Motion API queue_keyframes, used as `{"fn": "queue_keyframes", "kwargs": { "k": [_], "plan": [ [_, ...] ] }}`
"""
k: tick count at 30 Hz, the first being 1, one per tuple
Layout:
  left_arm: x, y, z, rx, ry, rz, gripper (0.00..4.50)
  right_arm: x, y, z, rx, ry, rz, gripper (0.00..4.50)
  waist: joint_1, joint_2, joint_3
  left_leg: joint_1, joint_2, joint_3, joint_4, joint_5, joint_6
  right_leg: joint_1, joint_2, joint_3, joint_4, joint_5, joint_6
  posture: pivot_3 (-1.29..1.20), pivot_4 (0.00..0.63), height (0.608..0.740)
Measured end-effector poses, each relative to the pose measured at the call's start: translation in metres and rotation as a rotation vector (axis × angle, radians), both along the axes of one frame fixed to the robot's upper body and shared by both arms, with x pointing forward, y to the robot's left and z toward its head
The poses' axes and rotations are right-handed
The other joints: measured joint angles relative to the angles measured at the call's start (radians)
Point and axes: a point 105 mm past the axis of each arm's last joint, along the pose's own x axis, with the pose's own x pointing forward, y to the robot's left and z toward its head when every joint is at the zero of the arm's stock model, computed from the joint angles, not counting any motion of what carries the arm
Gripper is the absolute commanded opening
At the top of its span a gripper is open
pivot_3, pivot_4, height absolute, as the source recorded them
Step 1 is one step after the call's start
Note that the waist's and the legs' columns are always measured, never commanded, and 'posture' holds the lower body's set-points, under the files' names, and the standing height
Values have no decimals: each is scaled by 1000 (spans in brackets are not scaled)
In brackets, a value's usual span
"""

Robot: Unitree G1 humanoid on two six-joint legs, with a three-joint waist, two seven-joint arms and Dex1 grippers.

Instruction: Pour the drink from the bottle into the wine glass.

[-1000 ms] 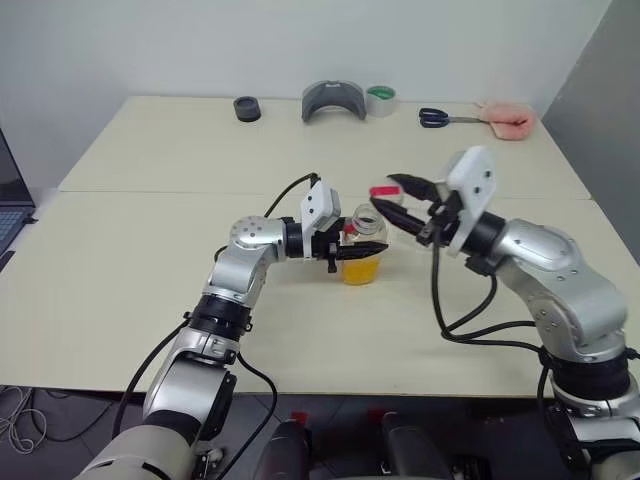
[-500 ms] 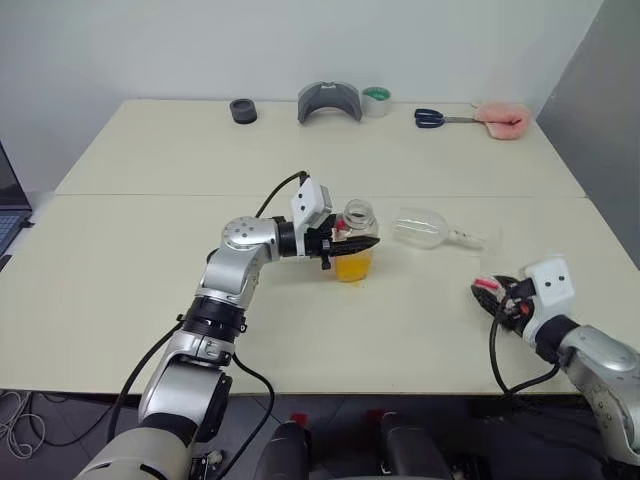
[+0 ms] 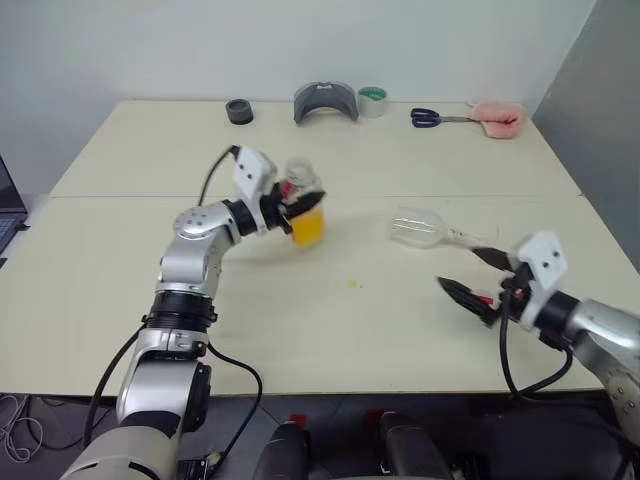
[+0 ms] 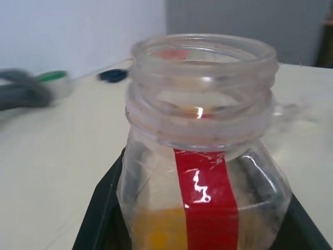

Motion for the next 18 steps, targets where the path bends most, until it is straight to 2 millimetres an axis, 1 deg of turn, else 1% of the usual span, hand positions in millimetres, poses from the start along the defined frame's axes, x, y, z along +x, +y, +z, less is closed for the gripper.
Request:
{"fn": "queue_keyframes", "kwargs": {
  "k": [1, 2, 3, 6, 8, 12, 15, 18],
  "plan": [
    [4, 7, 2, -6, -4, 40, 1713, 0, 11, 4, 3, -10, 43, 4500, 2, 0, 0, 0, 0, 0, 0, 0, 0, 0, -1, 0, 0, 0, 0, 0, 150, 740],
    [7, 18, 2, -10, -2, 92, 1713, 3, 23, 7, 8, -14, 83, 4500, 3, 0, 0, 0, -1, 0, 0, 0, 0, 0, -1, 0, 0, 0, 0, 0, 150, 740],
    [13, 32, 1, -23, 11, 165, 1713, 10, 40, 13, 26, -26, 133, 4500, -2, -1, 0, -1, -1, 1, 0, 0, 0, -1, -1, 1, 0, 0, 1, 0, 150, 740],
    [23, 57, 0, -48, 22, 298, 1713, 20, 80, 22, 31, -53, 241, 4500, -1, -1, 0, -1, -1, 1, 0, 0, 0, -1, -2, 0, 0, 1, 1, 0, 150, 740],
    [27, 71, -1, -59, 25, 366, 1713, 28, 100, 21, 25, -58, 273, 4500, 0, -1, 0, -2, -1, 0, 0, 0, -1, -2, -2, 0, -1, 1, 0, 0, 150, 740],
    [30, 88, -5, -73, 29, 449, 1713, 41, 122, 14, 10, -45, 279, 4500, 13, -1, 0, -7, -3, 1, 1, 2, -4, -6, -5, 0, 0, 1, 0, 0, 150, 740],
    [32, 92, -11, -77, 42, 477, 1713, 46, 132, 15, 4, -66, 284, 4500, 16, -2, 0, -17, -3, 0, 4, 3, -5, -17, -5, 0, 3, 2, 0, 0, 150, 740],
    [34, 95, -12, -89, 49, 499, 1713, 50, 135, 14, -4, -72, 278, 4500, 16, -2, 0, -18, -3, 0, 5, 3, -5, -19, -4, 0, 5, 2, 0, 0, 150, 740]
  ]
}}
